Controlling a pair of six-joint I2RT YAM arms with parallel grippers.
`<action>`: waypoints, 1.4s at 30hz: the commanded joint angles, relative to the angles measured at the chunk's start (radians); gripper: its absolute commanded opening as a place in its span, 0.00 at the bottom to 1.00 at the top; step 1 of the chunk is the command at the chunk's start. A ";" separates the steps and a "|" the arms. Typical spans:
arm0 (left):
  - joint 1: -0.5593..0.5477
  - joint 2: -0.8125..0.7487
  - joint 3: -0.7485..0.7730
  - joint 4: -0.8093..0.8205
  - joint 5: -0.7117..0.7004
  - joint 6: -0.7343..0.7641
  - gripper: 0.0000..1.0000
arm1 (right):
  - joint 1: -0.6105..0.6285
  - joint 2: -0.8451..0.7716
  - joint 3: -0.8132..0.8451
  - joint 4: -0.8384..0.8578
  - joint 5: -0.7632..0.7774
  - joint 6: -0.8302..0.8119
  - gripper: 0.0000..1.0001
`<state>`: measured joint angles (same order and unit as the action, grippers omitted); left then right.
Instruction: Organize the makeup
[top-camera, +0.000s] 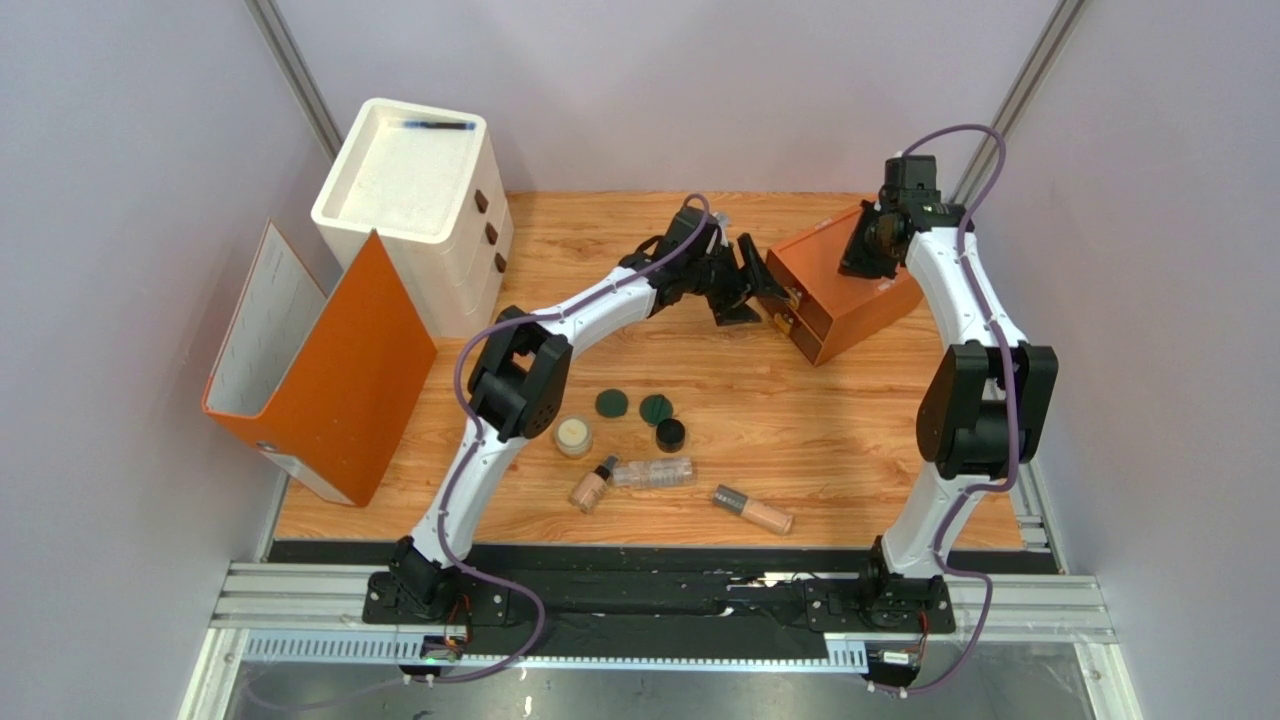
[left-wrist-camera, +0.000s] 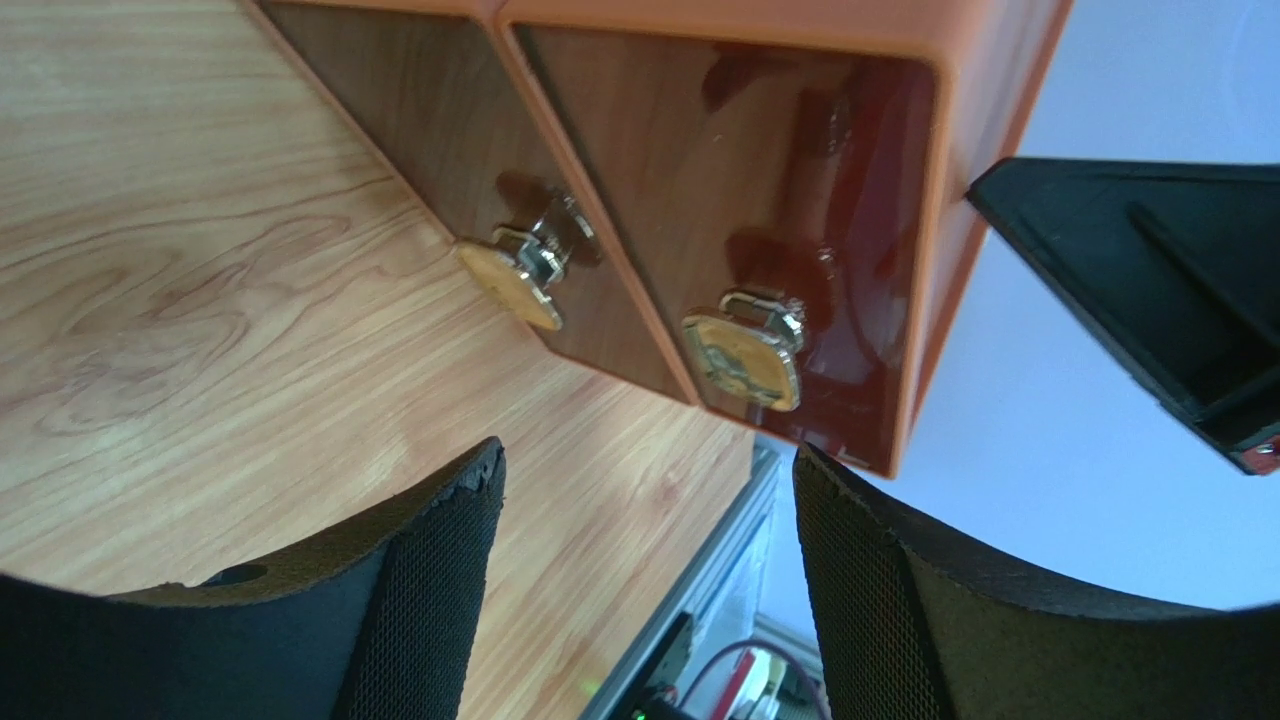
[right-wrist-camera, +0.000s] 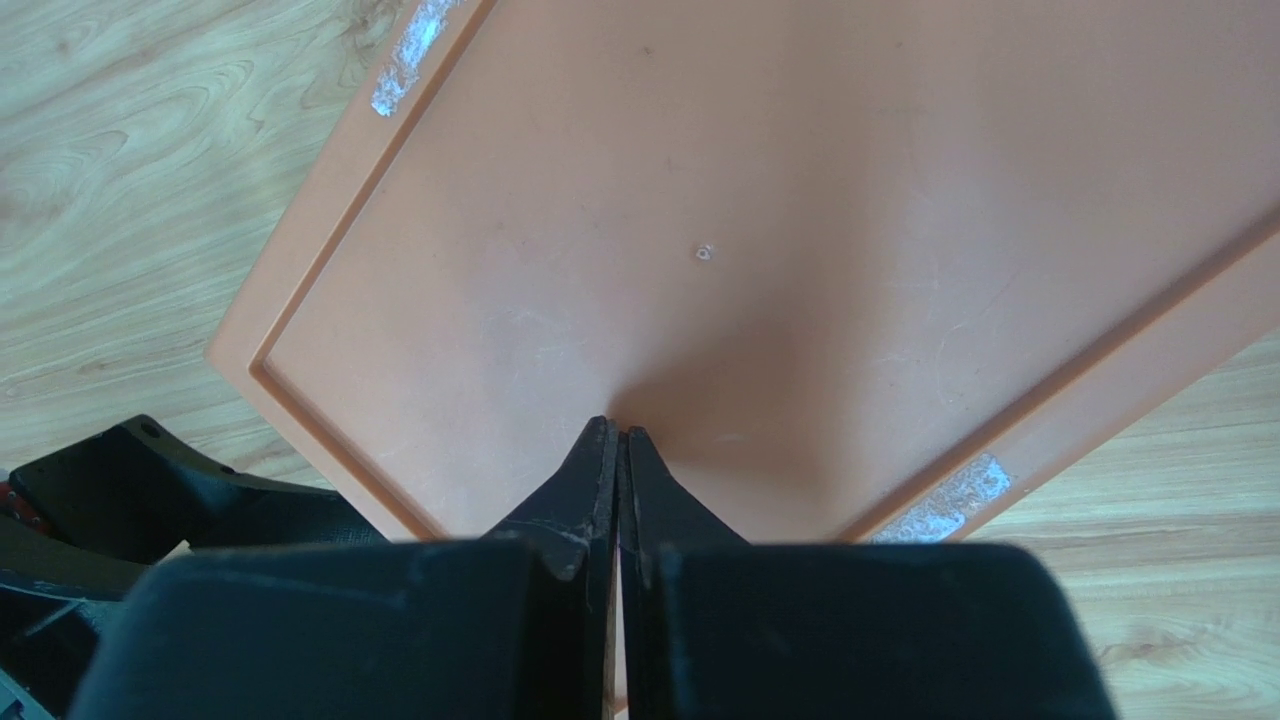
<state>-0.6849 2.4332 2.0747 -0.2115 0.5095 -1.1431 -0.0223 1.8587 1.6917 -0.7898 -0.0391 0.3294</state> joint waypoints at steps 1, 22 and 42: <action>-0.007 0.000 0.041 0.107 -0.002 -0.078 0.75 | -0.018 0.056 -0.084 -0.106 -0.021 -0.007 0.00; -0.038 0.151 0.289 -0.040 -0.032 -0.061 0.51 | -0.054 0.071 -0.079 -0.111 -0.056 -0.009 0.00; 0.005 0.031 0.039 -0.226 -0.077 0.058 0.38 | -0.080 0.074 -0.090 -0.117 -0.058 -0.016 0.00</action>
<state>-0.7029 2.5088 2.2200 -0.2642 0.4850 -1.1503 -0.0818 1.8519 1.6569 -0.7464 -0.1692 0.3439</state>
